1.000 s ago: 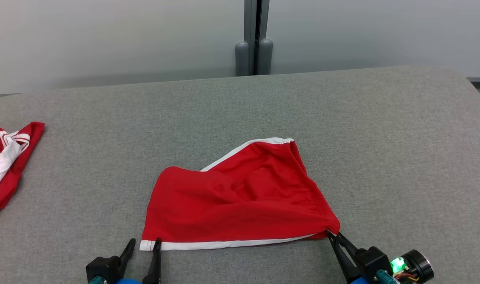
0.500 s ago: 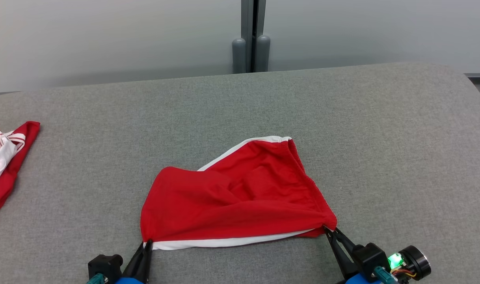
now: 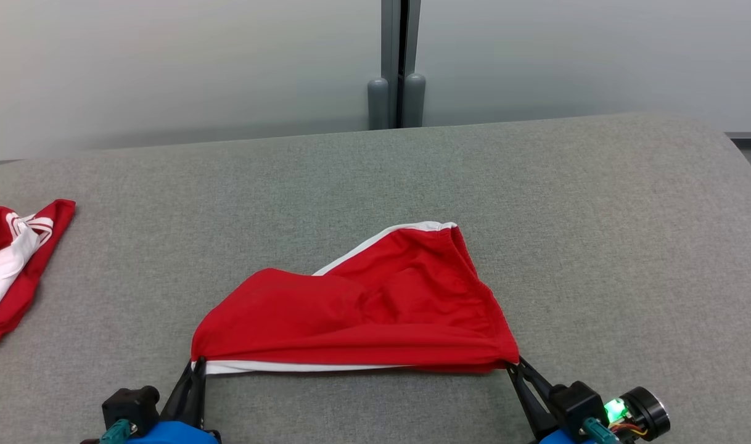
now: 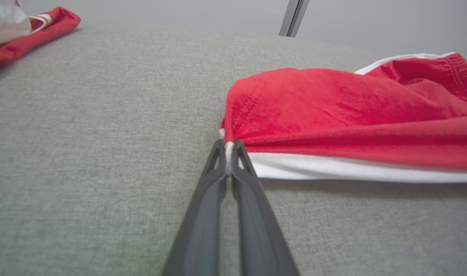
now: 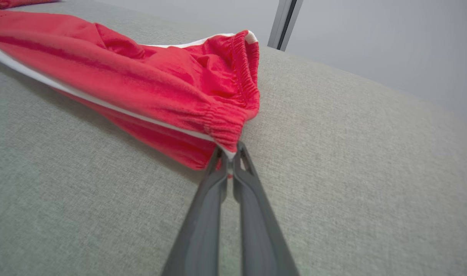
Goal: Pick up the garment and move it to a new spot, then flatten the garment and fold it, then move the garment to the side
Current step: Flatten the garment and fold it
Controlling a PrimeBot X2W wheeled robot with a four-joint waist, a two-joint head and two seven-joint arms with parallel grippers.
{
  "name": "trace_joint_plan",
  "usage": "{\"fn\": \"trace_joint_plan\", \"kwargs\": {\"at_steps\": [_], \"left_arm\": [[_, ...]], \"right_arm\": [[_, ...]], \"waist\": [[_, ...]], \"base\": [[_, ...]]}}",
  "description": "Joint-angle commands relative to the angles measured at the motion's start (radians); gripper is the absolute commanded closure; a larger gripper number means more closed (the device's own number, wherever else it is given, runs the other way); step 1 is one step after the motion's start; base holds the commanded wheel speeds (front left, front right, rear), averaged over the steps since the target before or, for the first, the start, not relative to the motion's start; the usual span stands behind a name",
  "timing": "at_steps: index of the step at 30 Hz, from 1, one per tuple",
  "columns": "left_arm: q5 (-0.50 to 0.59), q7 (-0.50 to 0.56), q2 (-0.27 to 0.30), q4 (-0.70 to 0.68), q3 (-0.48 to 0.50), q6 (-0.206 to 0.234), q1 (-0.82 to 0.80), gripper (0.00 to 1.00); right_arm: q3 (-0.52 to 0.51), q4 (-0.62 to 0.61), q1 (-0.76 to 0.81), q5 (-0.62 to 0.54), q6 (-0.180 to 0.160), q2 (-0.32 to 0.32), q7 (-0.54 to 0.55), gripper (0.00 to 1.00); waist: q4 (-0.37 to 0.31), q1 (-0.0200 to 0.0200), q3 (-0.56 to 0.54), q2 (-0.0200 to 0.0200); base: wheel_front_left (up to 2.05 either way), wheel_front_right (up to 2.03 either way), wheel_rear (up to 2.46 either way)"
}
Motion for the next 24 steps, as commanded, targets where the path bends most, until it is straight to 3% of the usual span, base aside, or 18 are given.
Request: {"fn": "trace_joint_plan", "kwargs": {"at_steps": [1, 6, 11, 17, 24], "left_arm": [[0.008, 0.0, 0.003, -0.007, 0.021, 0.002, 0.002, 1.0], [0.005, 0.0, -0.011, -0.058, 0.038, 0.003, -0.01, 1.0], [-0.004, 0.0, -0.005, -0.171, 0.028, 0.002, -0.061, 1.0], [-0.01, 0.0, 0.056, -0.321, 0.032, 0.002, -0.213, 1.0], [-0.017, 0.0, 0.147, -0.36, 0.013, 0.002, -0.432, 1.0]], "right_arm": [[0.001, 0.003, 0.004, 0.007, -0.001, -0.006, -0.001, 1.0], [0.011, -0.044, 0.001, 0.04, -0.001, -0.006, -0.001, 1.0], [-0.008, -0.175, -0.043, 0.165, -0.001, -0.005, -0.001, 1.0], [-0.016, -0.312, -0.167, 0.265, -0.001, -0.005, -0.001, 1.0], [-0.018, -0.346, -0.372, 0.25, -0.001, -0.005, -0.001, 1.0]], "waist": [[0.001, 0.0, -0.003, -0.0001], [0.002, 0.0, -0.019, -0.0001], [0.006, 0.0, -0.049, -0.0001], [0.015, 0.0, -0.083, -0.0001], [0.023, 0.0, -0.06, -0.0001]], "base": [[0.0, 0.0, 0.0], [0.0, 0.0, 0.0], [0.0, 0.0, 0.0], [0.0, 0.0, 0.0], [0.0, 0.0, 0.0]]}}
